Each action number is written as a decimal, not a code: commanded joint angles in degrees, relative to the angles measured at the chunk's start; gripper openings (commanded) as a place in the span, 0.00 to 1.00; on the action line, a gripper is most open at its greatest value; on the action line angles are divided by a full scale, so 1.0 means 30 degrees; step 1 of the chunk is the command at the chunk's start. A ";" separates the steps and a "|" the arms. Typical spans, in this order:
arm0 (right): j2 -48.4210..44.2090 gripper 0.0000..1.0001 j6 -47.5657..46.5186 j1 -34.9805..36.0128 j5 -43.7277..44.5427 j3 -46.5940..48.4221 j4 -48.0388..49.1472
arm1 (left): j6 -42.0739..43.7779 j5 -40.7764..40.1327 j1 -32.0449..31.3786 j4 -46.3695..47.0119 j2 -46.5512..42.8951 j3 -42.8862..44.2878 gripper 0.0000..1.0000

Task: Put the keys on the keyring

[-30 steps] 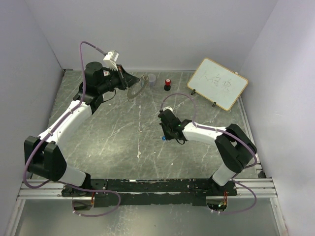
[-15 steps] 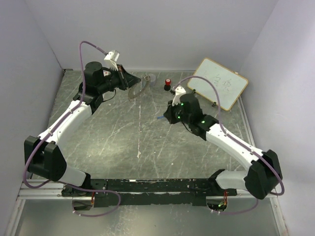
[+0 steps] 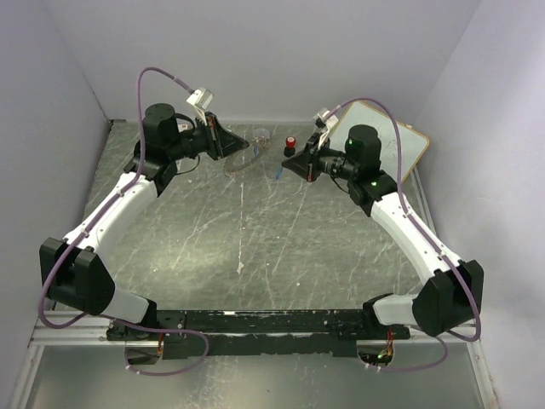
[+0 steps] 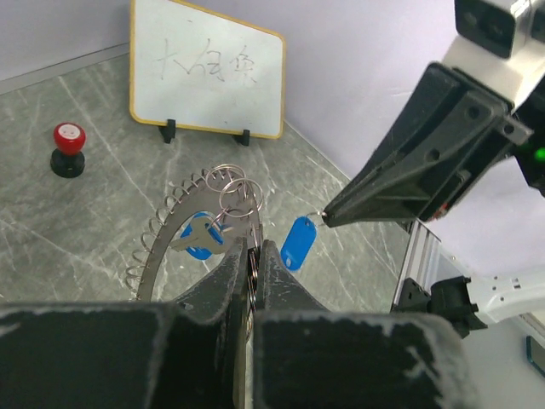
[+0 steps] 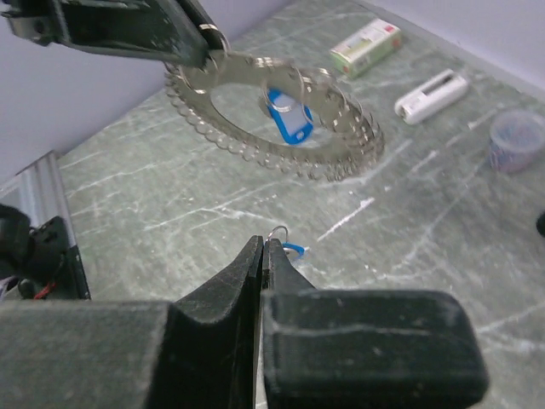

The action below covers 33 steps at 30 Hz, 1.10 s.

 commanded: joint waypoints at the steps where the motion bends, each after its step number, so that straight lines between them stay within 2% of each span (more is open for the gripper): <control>1: 0.0920 0.00 -0.0385 -0.0601 -0.3907 0.1463 0.0974 | 0.0869 0.1879 0.0058 0.0015 -0.0598 0.1104 0.07; 12: 0.2368 0.00 0.2925 -0.1009 -0.8036 0.2255 0.5540 | 0.1689 0.1897 -0.0416 -0.0896 -0.0606 0.1516 0.07; 20: 0.2932 0.00 0.3398 -0.0986 -0.8998 0.2953 0.6429 | 0.2817 0.1004 -0.1363 -0.2731 0.0075 0.2883 0.07; 33: 0.3571 0.00 0.6797 -0.1007 -0.9382 0.3061 1.0152 | 0.3465 0.0005 -0.2423 -0.3210 0.0318 0.3275 0.07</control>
